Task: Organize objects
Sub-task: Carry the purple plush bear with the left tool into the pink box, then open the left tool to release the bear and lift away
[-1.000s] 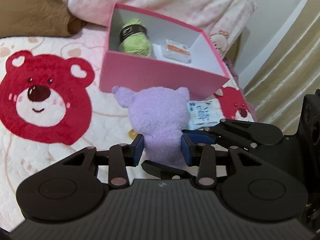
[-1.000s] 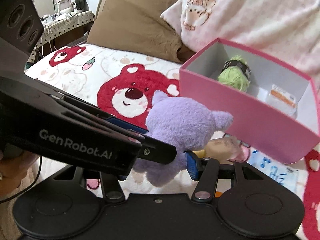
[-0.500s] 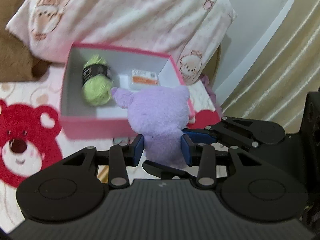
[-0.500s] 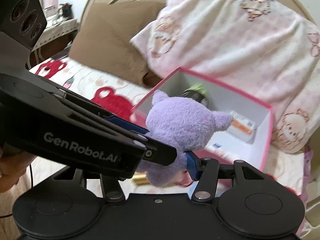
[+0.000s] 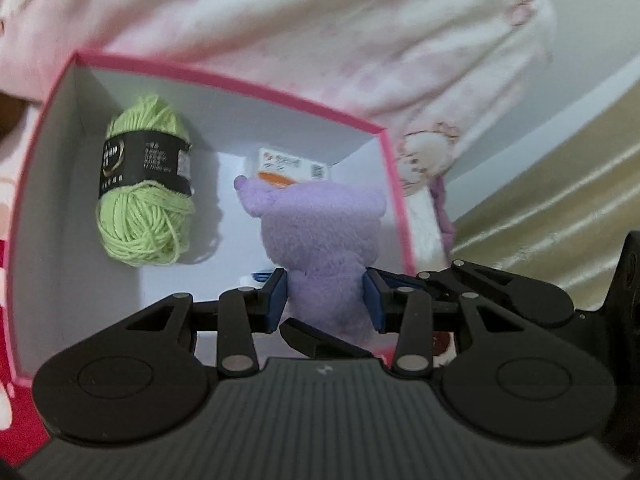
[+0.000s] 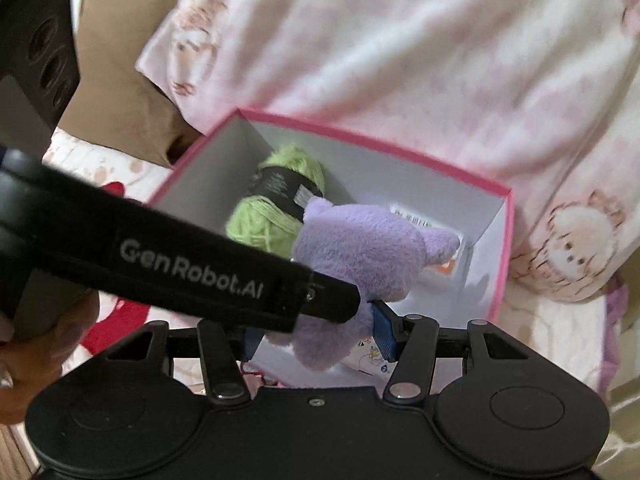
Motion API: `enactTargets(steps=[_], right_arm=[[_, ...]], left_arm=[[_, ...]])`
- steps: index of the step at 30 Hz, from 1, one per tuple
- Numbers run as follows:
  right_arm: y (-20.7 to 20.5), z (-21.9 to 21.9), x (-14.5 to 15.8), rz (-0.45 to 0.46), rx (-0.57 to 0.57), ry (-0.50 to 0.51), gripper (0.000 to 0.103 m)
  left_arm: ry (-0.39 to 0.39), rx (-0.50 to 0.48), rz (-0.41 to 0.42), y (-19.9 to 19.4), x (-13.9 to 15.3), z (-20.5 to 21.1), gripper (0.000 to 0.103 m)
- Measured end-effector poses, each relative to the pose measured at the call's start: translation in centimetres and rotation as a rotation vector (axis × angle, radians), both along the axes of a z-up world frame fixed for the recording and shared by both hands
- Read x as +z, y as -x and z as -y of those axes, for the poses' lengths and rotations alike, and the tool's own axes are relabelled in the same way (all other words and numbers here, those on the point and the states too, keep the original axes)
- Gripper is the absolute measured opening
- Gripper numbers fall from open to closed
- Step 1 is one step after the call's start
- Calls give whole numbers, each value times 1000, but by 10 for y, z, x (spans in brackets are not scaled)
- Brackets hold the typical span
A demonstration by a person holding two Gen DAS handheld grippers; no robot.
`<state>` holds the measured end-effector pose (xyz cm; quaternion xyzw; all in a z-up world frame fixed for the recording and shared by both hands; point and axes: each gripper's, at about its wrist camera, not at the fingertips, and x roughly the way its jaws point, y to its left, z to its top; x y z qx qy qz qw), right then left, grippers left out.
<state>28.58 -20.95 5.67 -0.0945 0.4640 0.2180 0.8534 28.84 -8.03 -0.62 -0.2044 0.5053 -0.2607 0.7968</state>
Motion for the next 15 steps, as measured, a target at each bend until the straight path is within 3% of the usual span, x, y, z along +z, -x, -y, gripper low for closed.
enactTargets(steps=[10, 15], right_arm=[[-38, -17, -47, -142, 28, -56, 59], [-39, -42, -50, -140, 62, -63, 59]], left_arm=[[-79, 100, -92, -18, -40, -12, 40], [-136, 139, -67, -14, -37, -28, 40]])
